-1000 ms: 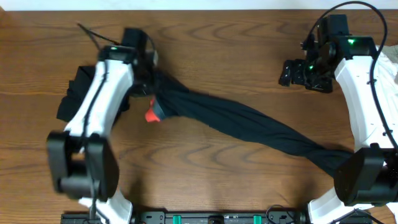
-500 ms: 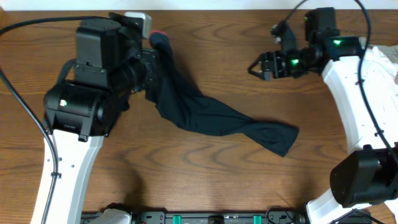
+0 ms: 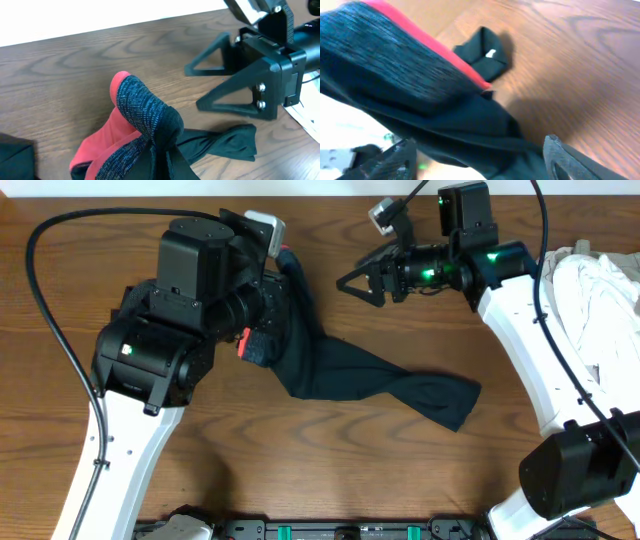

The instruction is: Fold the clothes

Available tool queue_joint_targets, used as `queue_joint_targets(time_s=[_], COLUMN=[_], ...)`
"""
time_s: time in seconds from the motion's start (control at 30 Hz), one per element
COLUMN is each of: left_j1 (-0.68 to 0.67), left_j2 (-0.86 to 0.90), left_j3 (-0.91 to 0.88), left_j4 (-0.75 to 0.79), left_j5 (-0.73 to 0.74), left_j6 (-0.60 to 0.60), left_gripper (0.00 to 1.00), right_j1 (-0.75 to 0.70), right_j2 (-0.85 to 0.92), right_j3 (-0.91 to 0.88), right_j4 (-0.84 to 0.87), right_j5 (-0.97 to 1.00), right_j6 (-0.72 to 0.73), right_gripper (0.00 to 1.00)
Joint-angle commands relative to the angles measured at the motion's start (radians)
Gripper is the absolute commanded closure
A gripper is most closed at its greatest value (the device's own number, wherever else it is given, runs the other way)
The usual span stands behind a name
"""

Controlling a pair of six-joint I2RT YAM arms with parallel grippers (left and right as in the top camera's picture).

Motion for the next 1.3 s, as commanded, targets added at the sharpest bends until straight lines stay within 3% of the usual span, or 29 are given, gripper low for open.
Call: queue_joint_targets(time_s=[0.0, 0.13, 0.3, 0.37, 0.4, 0.5, 0.6, 0.77, 1.13, 1.27], left_j1=[-0.022, -0.037, -0.037, -0.037, -0.037, -0.037, -0.037, -0.037, -0.036, -0.036], left_j2=[-0.031, -0.041, -0.045, -0.045, -0.045, -0.046, -0.05, -0.073, -0.074, -0.053], left_j3=[0.006, 0.015, 0.073, 0.098, 0.111, 0.15, 0.187, 0.21, 0.21, 0.21], left_j4=[0.023, 0.06, 0.066, 0.065, 0.065, 0.064, 0.054, 0.026, -0.037, -0.071], left_j5=[0.006, 0.006, 0.006, 0.009, 0.019, 0.024, 0.01, -0.13, -0.183, -0.143], left_j6=[0.017, 0.018, 0.018, 0.017, 0.017, 0.019, 0.037, 0.056, 0.064, 0.065], left_gripper=[0.94, 0.94, 0.94, 0.94, 0.94, 0.93, 0.89, 0.71, 0.52, 0.4], right_j1=[0.044, 0.1, 0.139, 0.139, 0.139, 0.133, 0.106, 0.015, -0.11, -0.11], right_j2=[-0.004, -0.004, -0.004, -0.004, -0.004, -0.005, -0.019, -0.111, -0.3, -0.309], right_j3=[0.001, 0.001, 0.001, 0.001, 0.001, 0.002, 0.004, 0.004, 0.004, 0.004], right_j4=[-0.002, -0.006, 0.015, 0.042, 0.062, 0.14, 0.239, 0.424, 0.726, 0.96], right_j5=[-0.106, -0.121, -0.158, -0.159, -0.158, -0.153, -0.15, -0.162, -0.167, -0.275], right_j6=[-0.038, -0.183, -0.239, -0.224, -0.2, -0.063, 0.107, 0.311, 0.49, 0.638], right_gripper=[0.13, 0.04, 0.16, 0.37, 0.56, 0.99, 0.99, 0.99, 0.99, 0.99])
